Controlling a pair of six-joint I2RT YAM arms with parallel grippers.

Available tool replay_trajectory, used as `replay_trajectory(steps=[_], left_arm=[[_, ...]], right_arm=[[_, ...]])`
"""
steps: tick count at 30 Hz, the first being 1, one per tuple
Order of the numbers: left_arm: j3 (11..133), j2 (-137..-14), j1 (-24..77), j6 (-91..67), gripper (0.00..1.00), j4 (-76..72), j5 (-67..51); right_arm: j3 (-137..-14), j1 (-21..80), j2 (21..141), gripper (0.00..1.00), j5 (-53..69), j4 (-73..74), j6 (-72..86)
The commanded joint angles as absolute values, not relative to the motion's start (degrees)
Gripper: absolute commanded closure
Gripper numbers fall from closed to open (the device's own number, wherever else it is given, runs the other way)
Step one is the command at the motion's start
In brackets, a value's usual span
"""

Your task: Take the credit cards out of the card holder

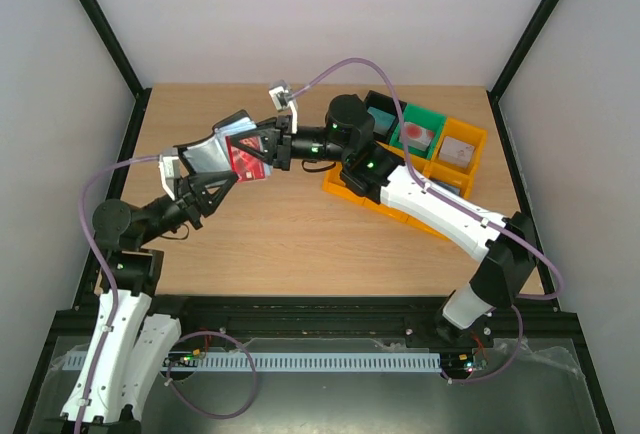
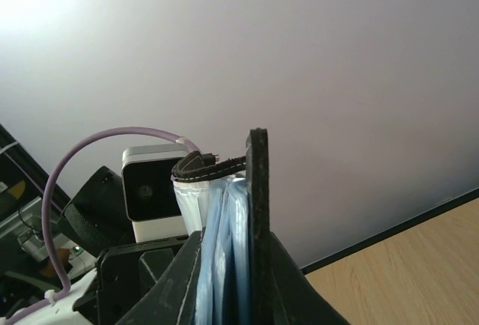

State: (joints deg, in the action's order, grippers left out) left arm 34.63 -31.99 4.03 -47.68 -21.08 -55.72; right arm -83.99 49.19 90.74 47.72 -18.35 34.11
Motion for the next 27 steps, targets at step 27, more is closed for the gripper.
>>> replay_trajectory(steps=[27], left_arm=[[33.34,-33.73,2.80,-46.89,0.85,-21.11,-52.78]], right_arm=[[-87.40,52.25,91.42,0.98,56.96,-22.86,36.70]])
